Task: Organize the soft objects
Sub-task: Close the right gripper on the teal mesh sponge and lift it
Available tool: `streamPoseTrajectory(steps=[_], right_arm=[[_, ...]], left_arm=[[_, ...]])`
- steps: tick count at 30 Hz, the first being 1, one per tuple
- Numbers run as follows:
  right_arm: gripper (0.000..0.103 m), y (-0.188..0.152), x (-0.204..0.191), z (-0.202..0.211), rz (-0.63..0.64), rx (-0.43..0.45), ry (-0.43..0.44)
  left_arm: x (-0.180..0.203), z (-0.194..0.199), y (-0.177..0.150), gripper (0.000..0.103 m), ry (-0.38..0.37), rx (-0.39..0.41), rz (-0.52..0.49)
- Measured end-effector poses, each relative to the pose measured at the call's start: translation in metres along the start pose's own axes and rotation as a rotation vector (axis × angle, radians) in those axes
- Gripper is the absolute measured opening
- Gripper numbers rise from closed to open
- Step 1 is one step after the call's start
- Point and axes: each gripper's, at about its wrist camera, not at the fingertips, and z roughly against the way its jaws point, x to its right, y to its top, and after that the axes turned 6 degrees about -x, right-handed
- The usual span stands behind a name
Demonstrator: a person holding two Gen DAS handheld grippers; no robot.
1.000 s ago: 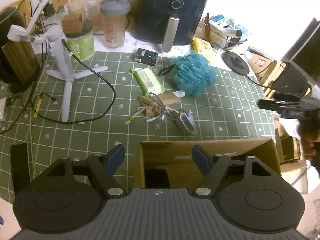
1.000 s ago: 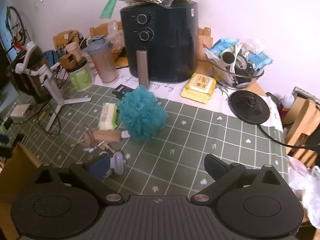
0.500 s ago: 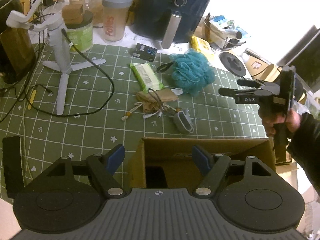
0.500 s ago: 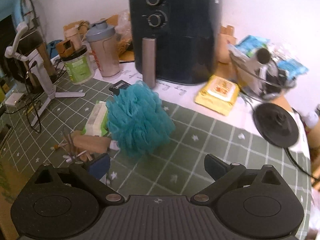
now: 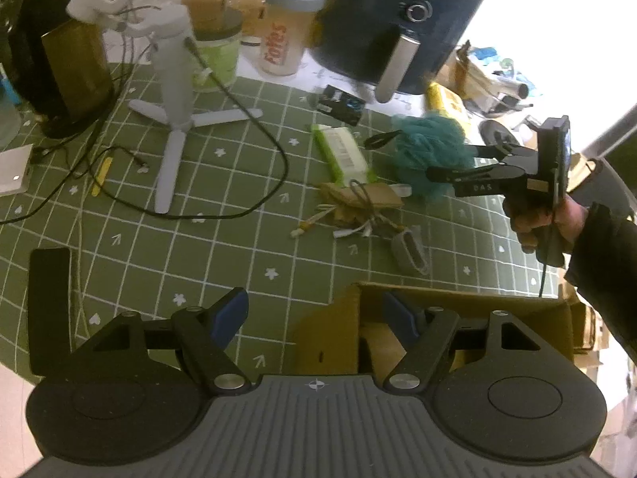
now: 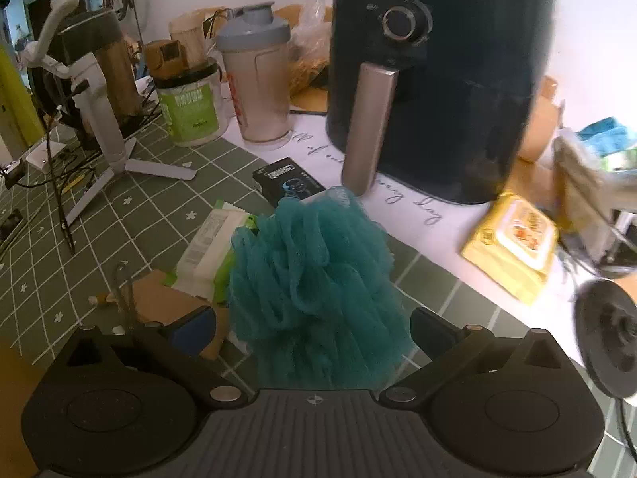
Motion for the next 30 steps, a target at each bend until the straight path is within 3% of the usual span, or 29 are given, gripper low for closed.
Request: streamPoseTrajectory(steps=[7, 13, 17, 20, 30], right_arm=[[0.102, 0.012, 0.004, -0.028, -0.043, -0.011, 0.018], [0.084, 0.013, 0.007, -0.040, -0.058, -0.076, 0.006], [0.066, 0.015, 0.006, -0.032, -0.066, -0.074, 0.008], [0.058, 0.014, 0.006, -0.022, -0.063, -0.068, 0.013], [0.049, -0.001, 0.010, 0.025, -0.139, -0.019, 0.005]], left_arm=[[-0.009, 0.004, 0.003, 0.074, 0.002, 0.025, 0.035], [-0.005, 0.004, 0.007, 0.074, -0.004, 0.029, 0.022], [0.001, 0.005, 0.012, 0.074, -0.013, 0.040, 0.001], [0.005, 0.006, 0.015, 0.074, -0.007, 0.047, -0.013], [0.008, 0.008, 0.025, 0.074, -0.016, 0.074, -0.073]])
